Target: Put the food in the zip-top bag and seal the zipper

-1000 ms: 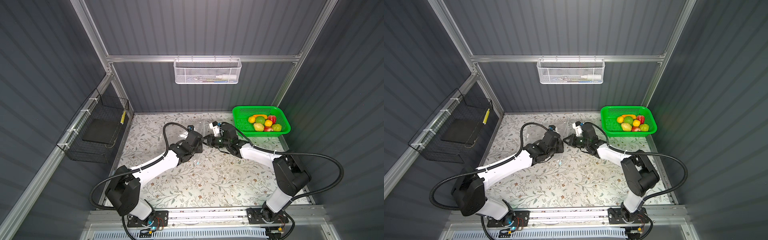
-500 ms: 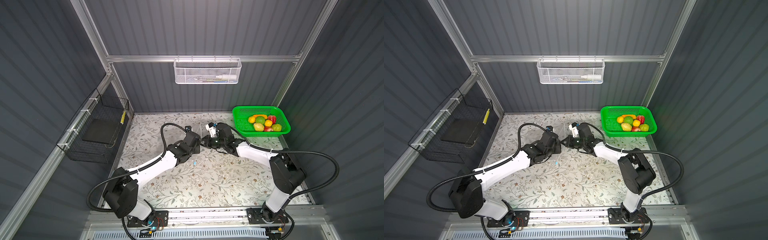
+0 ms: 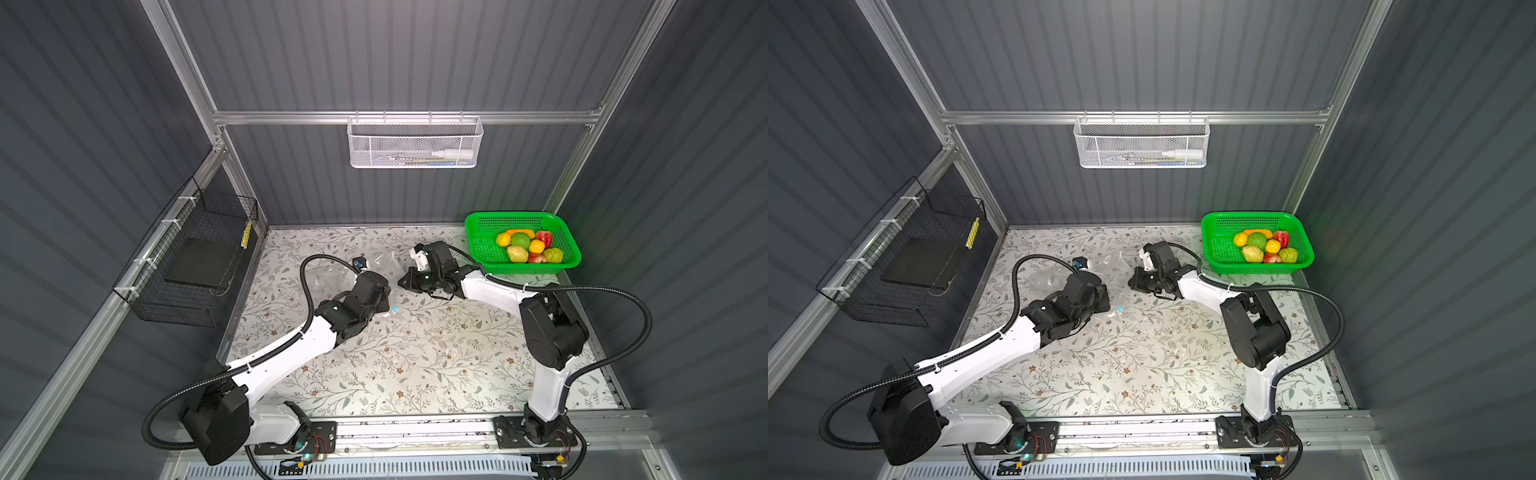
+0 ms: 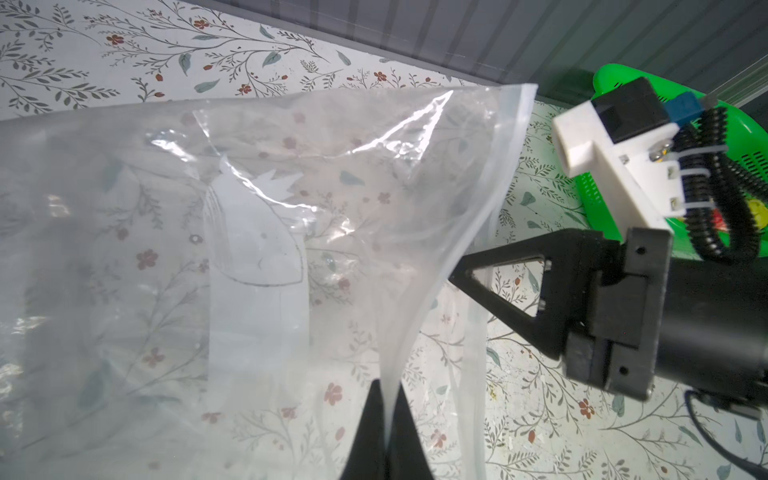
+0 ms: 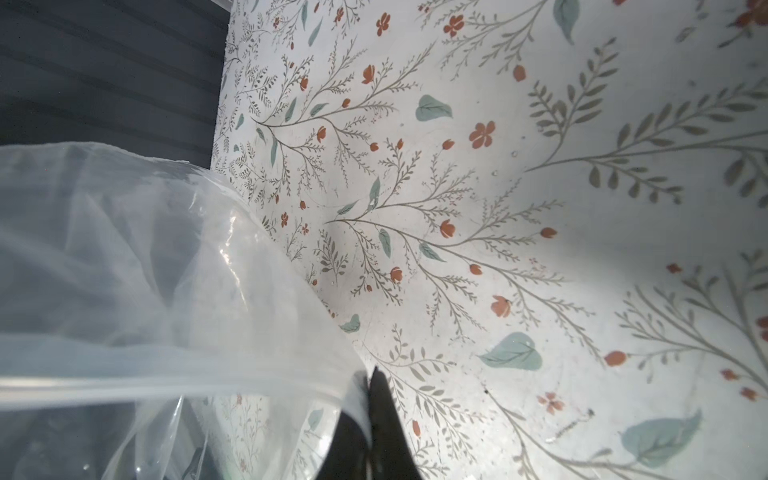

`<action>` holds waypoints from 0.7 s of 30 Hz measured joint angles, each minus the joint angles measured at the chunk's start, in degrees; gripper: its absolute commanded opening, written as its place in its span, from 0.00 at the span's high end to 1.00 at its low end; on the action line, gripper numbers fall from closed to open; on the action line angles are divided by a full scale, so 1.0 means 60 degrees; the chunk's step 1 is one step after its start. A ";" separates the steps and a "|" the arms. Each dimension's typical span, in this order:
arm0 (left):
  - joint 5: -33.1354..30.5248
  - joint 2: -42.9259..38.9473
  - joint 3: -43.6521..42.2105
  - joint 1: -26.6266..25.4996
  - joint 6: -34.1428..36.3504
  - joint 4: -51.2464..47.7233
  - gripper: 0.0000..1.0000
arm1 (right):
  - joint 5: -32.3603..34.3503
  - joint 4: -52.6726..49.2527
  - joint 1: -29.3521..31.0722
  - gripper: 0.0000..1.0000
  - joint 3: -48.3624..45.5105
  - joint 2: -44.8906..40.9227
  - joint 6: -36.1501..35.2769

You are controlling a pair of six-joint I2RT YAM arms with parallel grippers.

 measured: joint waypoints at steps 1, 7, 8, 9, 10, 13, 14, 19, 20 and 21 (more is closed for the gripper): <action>0.0000 0.0109 0.0000 0.0000 0.0000 0.0091 1.00 | 0.0044 -0.0051 0.0000 0.93 0.0015 0.0000 -0.0026; -0.0007 0.0973 0.0175 0.0000 0.0000 0.0339 1.00 | 0.0040 -0.0135 -0.0033 0.65 0.0018 -0.0251 -0.0364; -0.0011 0.1126 0.0251 0.0000 -0.0011 0.0339 1.00 | 0.0022 -0.0189 -0.0051 0.59 0.0018 -0.0393 -0.0466; -0.0026 0.1253 0.0317 0.0000 -0.0040 0.0335 1.00 | 0.0004 -0.0240 -0.0087 0.54 0.0018 -0.0554 -0.0532; -0.0062 0.1377 0.0393 0.0000 -0.0091 0.0331 1.00 | -0.0029 -0.0302 -0.0157 0.50 0.0036 -0.0776 -0.0692; -0.0189 0.1676 0.0627 0.0000 -0.0229 0.0331 1.00 | -0.0062 -0.0656 -0.0546 0.39 0.0215 -0.1384 -0.1056; -0.0229 0.1741 0.0685 0.0000 -0.0262 0.0339 1.00 | -0.0044 -0.0780 -0.0758 0.36 0.0295 -0.1566 -0.1202; -0.0299 0.1931 0.0761 0.0000 -0.0353 0.0441 1.00 | 0.0565 -0.2000 -0.2157 0.22 0.0984 -0.1927 -0.2127; -0.0299 0.1971 0.0761 0.0000 -0.0353 0.0448 1.00 | 0.0838 -0.2342 -0.2412 0.20 0.1198 -0.1883 -0.2368; -0.0299 0.2014 0.0765 0.0000 -0.0353 0.0455 1.00 | 0.1184 -0.2725 -0.2663 0.17 0.1435 -0.1814 -0.2623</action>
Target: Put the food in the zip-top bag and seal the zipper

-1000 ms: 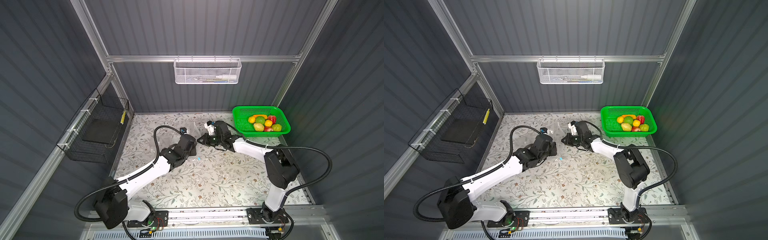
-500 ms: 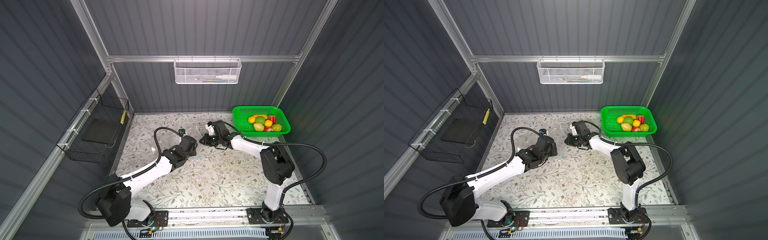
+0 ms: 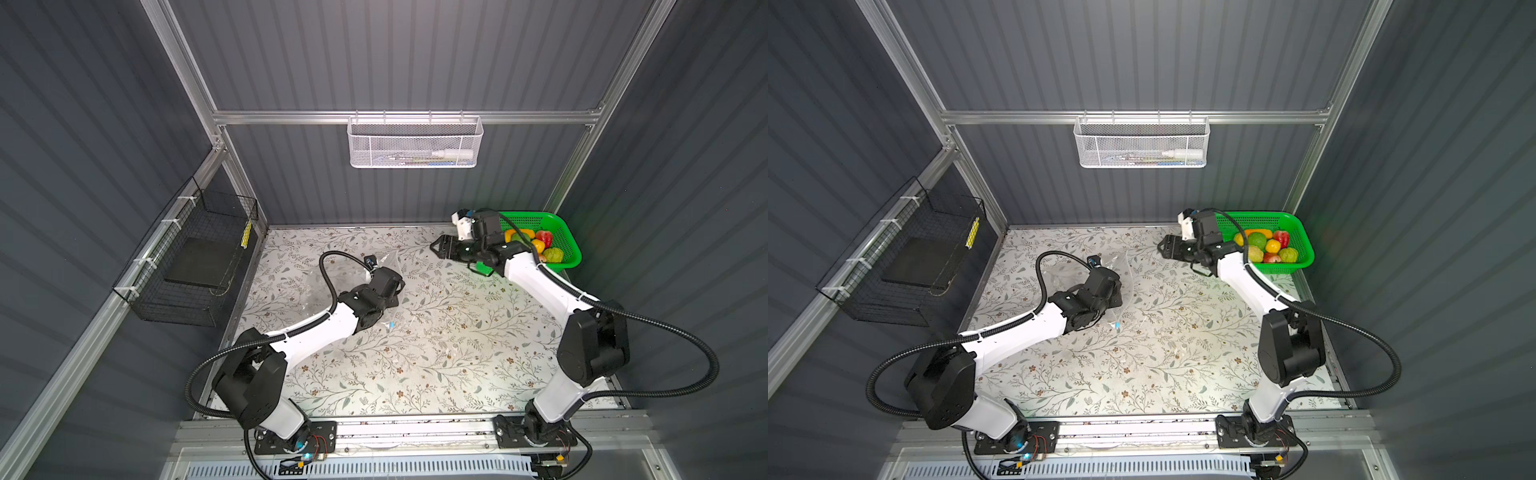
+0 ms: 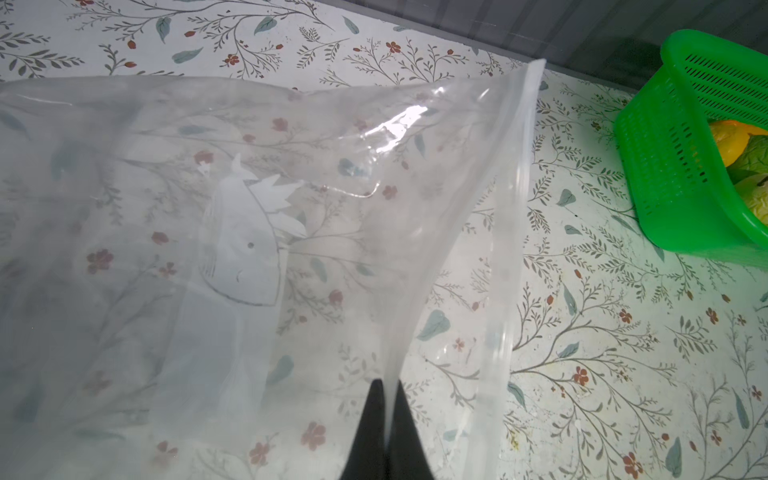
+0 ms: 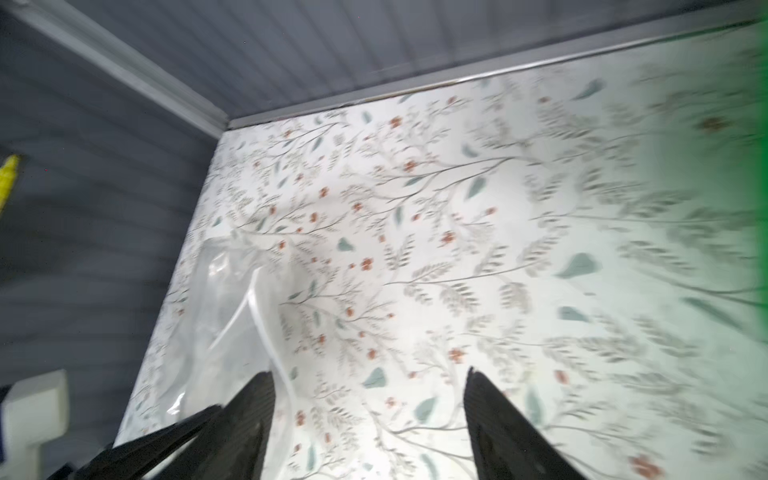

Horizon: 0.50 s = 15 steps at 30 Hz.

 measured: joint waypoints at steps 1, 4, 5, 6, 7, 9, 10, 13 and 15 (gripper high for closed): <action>0.0004 0.0040 -0.0004 0.0000 0.0004 0.0000 1.00 | 0.0401 -0.0379 -0.0215 0.15 0.0262 0.0102 -0.0277; 0.0007 0.0106 0.0000 0.0000 0.0011 0.0000 1.00 | 0.1759 -0.1341 -0.0550 0.10 0.1042 0.0550 -0.1140; 0.0007 0.0102 0.0000 0.0004 0.0033 0.0004 1.00 | 0.2237 -0.1614 -0.0579 0.09 0.1304 0.0758 -0.1464; 0.0007 0.0102 -0.0004 0.0004 0.0055 0.0015 1.00 | 0.2623 -0.1796 -0.0579 0.07 0.1490 0.0943 -0.1723; 0.0011 0.0102 0.0000 0.0015 0.0087 0.0025 1.00 | 0.2973 -0.1905 -0.0579 0.05 0.1632 0.1151 -0.1993; 0.0051 0.0102 0.0000 0.0066 0.0171 0.0025 1.00 | 0.3534 -0.2095 -0.0568 0.04 0.1807 0.1519 -0.2506; 0.0087 0.0102 0.0000 0.0106 0.0222 0.0025 1.00 | 0.3756 -0.2208 -0.0568 0.03 0.1909 0.1759 -0.2736; 0.0284 0.0102 -0.0004 0.0197 0.0321 0.0025 1.00 | 0.4080 -0.2488 -0.0583 0.02 0.2277 0.2455 -0.3209; 0.0419 0.0098 -0.0007 0.0284 0.0335 0.0036 1.00 | 0.4120 -0.2579 -0.0612 0.01 0.2477 0.2849 -0.3410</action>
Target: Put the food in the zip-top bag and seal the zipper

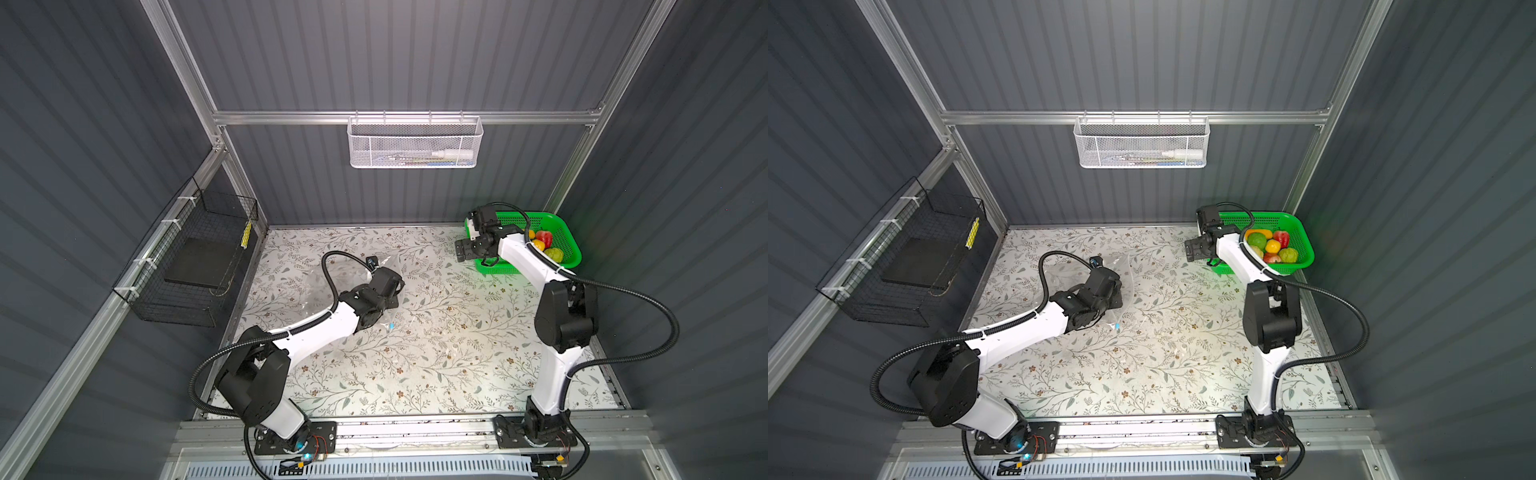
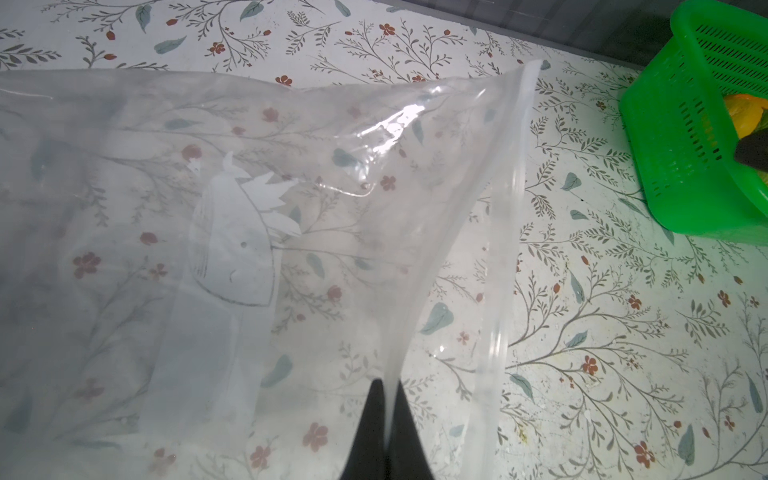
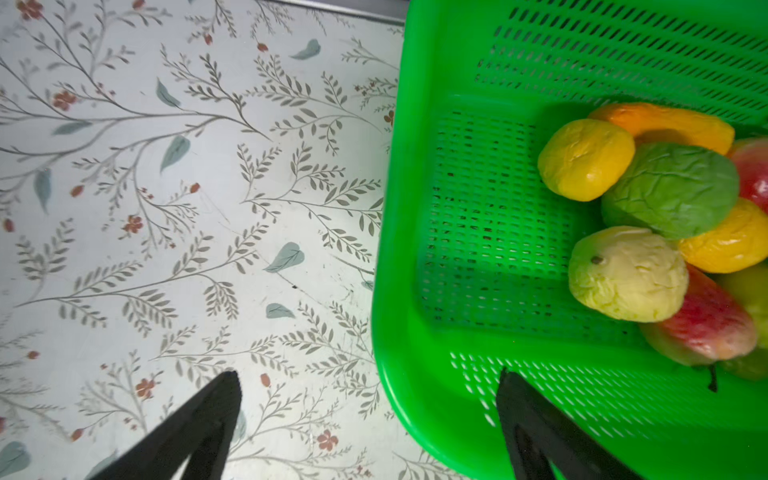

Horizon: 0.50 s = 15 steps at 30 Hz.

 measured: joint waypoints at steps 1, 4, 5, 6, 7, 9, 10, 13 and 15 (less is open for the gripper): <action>0.0080 -0.0015 -0.0036 0.0062 0.0000 0.0047 1.00 | -0.0011 -0.0062 -0.0018 0.01 0.0109 0.0178 -0.0098; 0.0280 -0.0062 -0.0171 0.0244 -0.0004 0.0171 1.00 | -0.0058 -0.0219 -0.0066 0.01 0.0353 0.0510 -0.0270; 0.0346 -0.0076 -0.0211 0.0295 -0.0007 0.0200 1.00 | -0.0091 -0.0229 -0.0084 0.01 0.0415 0.0594 -0.0295; 0.0393 -0.0087 -0.0240 0.0346 -0.0007 0.0211 1.00 | -0.0153 -0.0229 -0.0095 0.01 0.0444 0.0641 -0.0321; 0.0441 -0.0098 -0.0262 0.0386 -0.0011 0.0204 1.00 | -0.0226 -0.0240 -0.0113 0.01 0.0448 0.0678 -0.0350; 0.0506 -0.0149 -0.0324 0.0452 -0.0011 0.0251 1.00 | -0.0350 -0.0270 -0.0131 0.01 0.0444 0.0729 -0.0375; 0.0546 -0.0189 -0.0364 0.0481 -0.0015 0.0273 1.00 | -0.0448 -0.0262 -0.0146 0.01 0.0437 0.0743 -0.0382; 0.0608 -0.0273 -0.0412 0.0539 -0.0029 0.0270 1.00 | -0.0765 -0.0259 -0.0171 0.02 0.0335 0.0758 -0.0386; 0.0634 -0.0321 -0.0412 0.0557 -0.0044 0.0273 1.00 | -0.1005 -0.0226 -0.0171 0.03 0.0200 0.0754 -0.0372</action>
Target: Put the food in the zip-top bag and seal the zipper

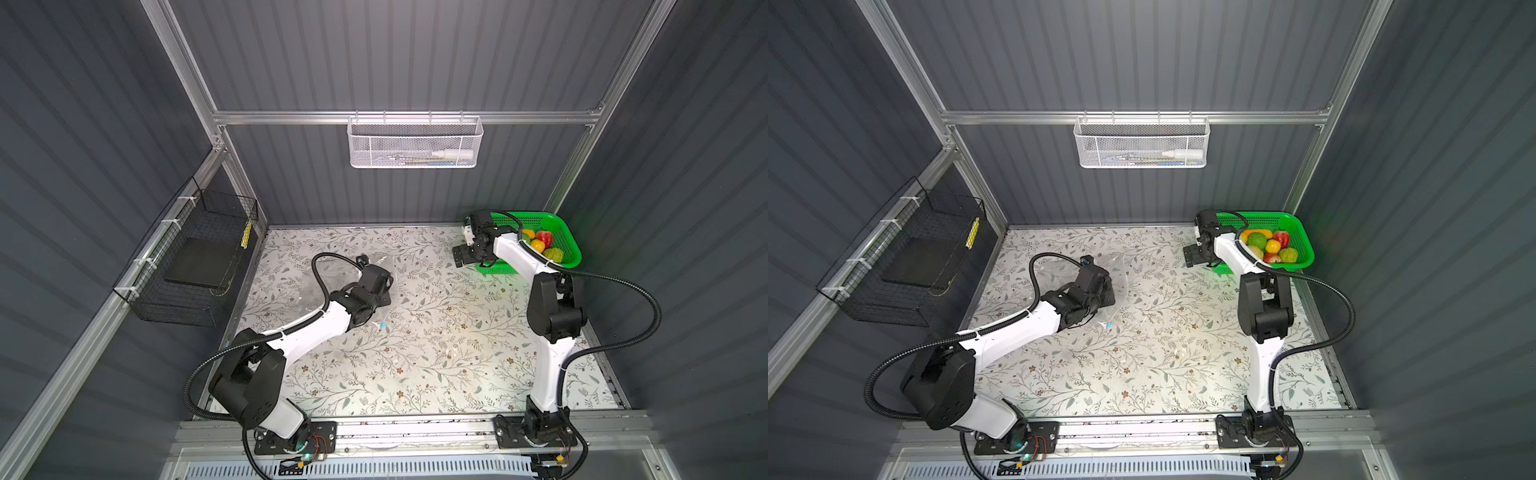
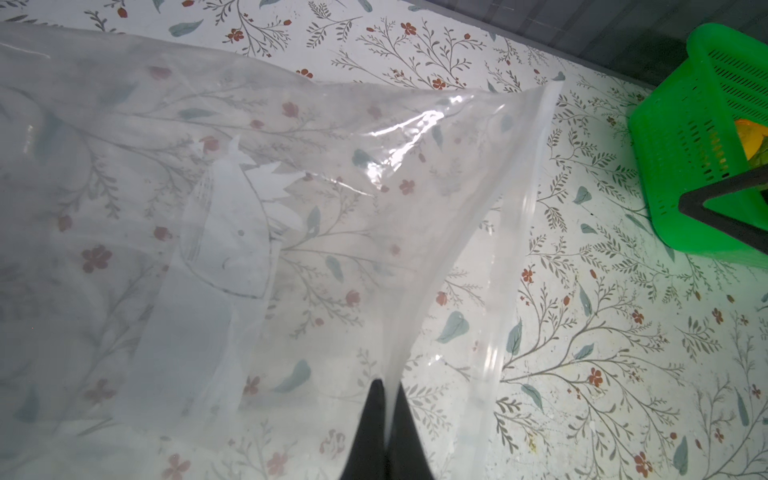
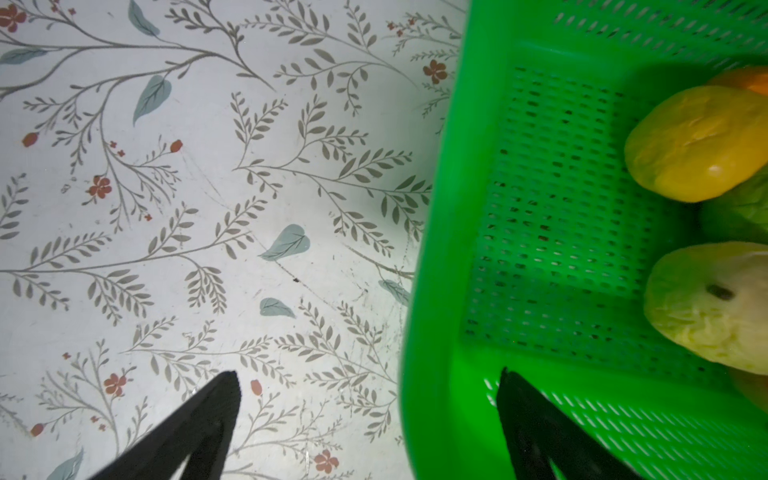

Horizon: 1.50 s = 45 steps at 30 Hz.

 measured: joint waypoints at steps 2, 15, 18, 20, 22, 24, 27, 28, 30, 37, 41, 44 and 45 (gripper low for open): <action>0.0000 -0.0073 -0.0004 0.0011 0.0000 0.0004 1.00 | -0.0168 0.0131 0.0000 0.04 -0.0317 -0.0076 0.0044; 0.0015 -0.0390 -0.0160 0.0215 -0.0069 0.0080 1.00 | -0.1326 0.0769 0.0805 0.07 -0.4149 -0.2881 0.1202; 0.0040 -0.0390 -0.0160 0.0215 -0.0069 0.0076 1.00 | -0.1665 0.0783 0.1337 0.07 -0.4903 -0.3381 0.1585; 0.0044 -0.0390 -0.0160 0.0219 -0.0069 0.0080 1.00 | -0.1814 0.0750 0.1719 0.07 -0.5300 -0.3617 0.1810; 0.0047 -0.0390 -0.0160 0.0233 -0.0073 0.0080 1.00 | -0.1985 0.0718 0.2167 0.07 -0.5716 -0.3872 0.2095; 0.0055 -0.0390 -0.0160 0.0233 -0.0073 0.0080 1.00 | -0.2153 0.0670 0.2499 0.07 -0.6029 -0.4102 0.2357; 0.0091 -0.0390 -0.0160 0.0233 -0.0073 0.0076 1.00 | -0.2630 0.0608 0.2769 0.07 -0.6462 -0.4575 0.2823; 0.0102 -0.0390 -0.0160 0.0233 -0.0073 0.0080 1.00 | -0.2801 0.0601 0.2779 0.07 -0.6583 -0.4765 0.2973; 0.0106 -0.0390 -0.0160 0.0233 -0.0073 0.0076 1.00 | -0.3064 0.0601 0.2779 0.05 -0.6750 -0.5176 0.3224; 0.0102 -0.0470 -0.0160 0.0233 -0.0073 0.0076 1.00 | -0.3293 0.0688 0.2575 0.02 -0.6550 -0.6612 0.3687; 0.0109 -0.0503 -0.0160 0.0233 -0.0073 0.0076 1.00 | -0.2980 0.0648 0.1920 0.04 -0.5785 -0.6586 0.3632; 0.0124 -0.0528 -0.0160 0.0233 -0.0069 0.0073 1.00 | -0.2448 0.0517 0.1169 0.06 -0.4969 -0.6167 0.3410; 0.0153 -0.0539 -0.0160 0.0233 -0.0066 0.0073 1.00 | -0.2197 0.0466 0.0903 0.06 -0.4674 -0.5949 0.3268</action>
